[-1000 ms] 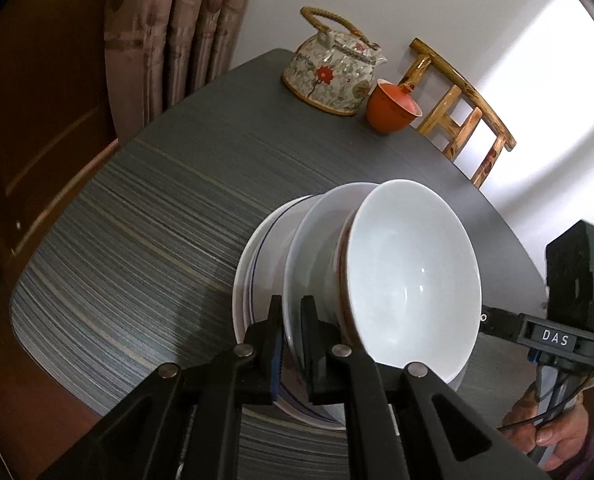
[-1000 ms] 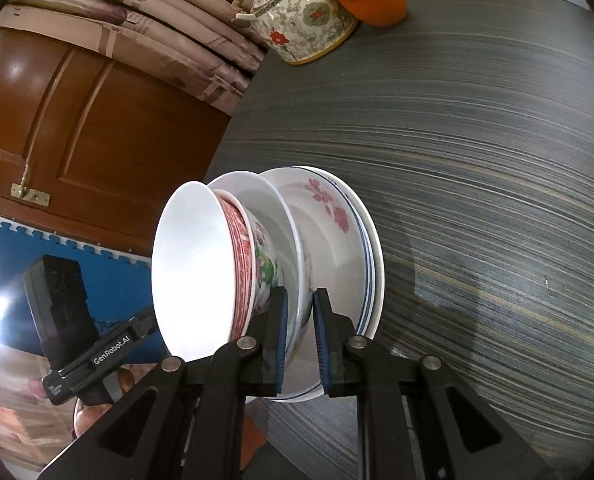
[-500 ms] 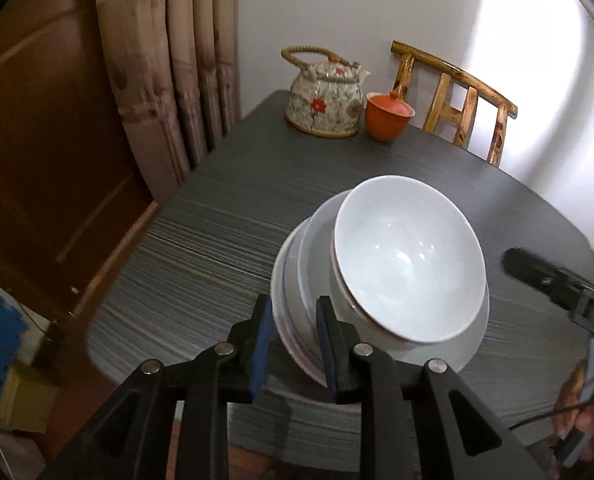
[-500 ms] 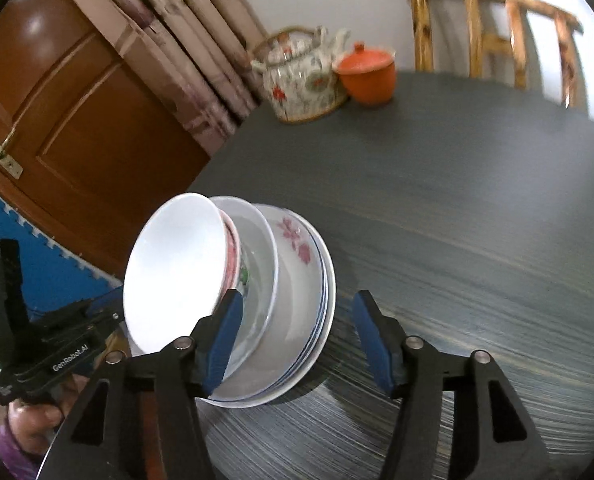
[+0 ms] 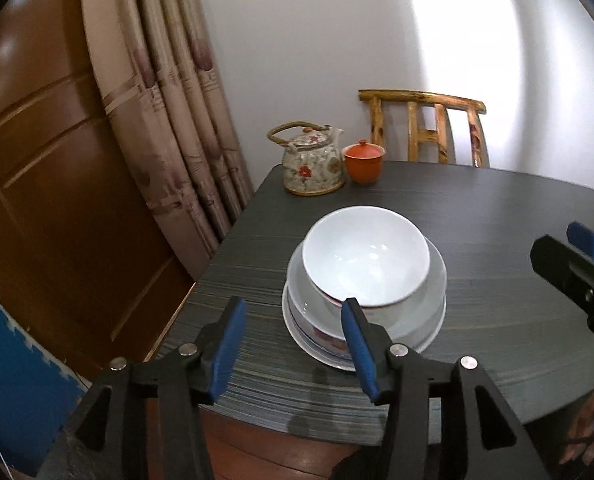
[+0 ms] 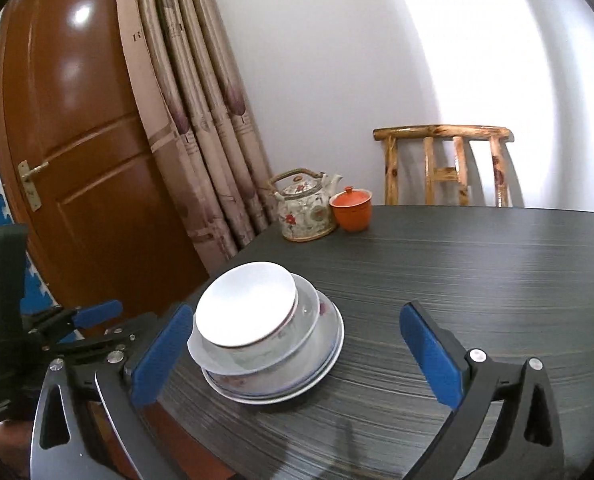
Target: Organize plates and bowls
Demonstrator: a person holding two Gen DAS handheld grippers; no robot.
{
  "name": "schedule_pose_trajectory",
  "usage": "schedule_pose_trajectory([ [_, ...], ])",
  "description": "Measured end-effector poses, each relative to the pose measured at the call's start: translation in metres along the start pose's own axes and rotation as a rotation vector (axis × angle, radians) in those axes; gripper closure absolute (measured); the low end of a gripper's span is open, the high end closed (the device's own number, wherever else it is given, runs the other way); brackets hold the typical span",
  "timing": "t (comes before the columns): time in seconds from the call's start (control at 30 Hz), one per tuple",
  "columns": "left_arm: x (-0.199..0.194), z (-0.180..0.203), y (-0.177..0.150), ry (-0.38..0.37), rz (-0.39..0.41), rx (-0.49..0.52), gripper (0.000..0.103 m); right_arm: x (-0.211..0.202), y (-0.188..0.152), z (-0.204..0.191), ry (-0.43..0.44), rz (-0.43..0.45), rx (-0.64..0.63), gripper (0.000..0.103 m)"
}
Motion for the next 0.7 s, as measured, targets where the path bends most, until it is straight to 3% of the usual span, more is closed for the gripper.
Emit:
schedule_pose_trajectory([
  [0.13,-0.013,0.003,0.002,-0.024,0.051,0.005,0.052,-0.011,-0.007,-0.001,-0.047,0.016,-0.012,0.000],
  [0.27,-0.022,0.002,0.005,-0.024,0.095,-0.004,0.041,-0.025,-0.014,-0.002,-0.064,0.013,-0.002,0.000],
  [0.7,-0.018,0.008,0.003,-0.033,0.076,0.014,0.041,-0.032,-0.016,-0.013,-0.060,0.014,-0.013,0.000],
])
Point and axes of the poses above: each gripper's, at about its wrist camera, not at the fingertips, and x roughly the way its jaws point, z to its right, y to its top, the point moved 2 cm from there along x, roughly the way its jaws point, and after that the axes turned 8 degrees about -y, right-handed, at the moved point
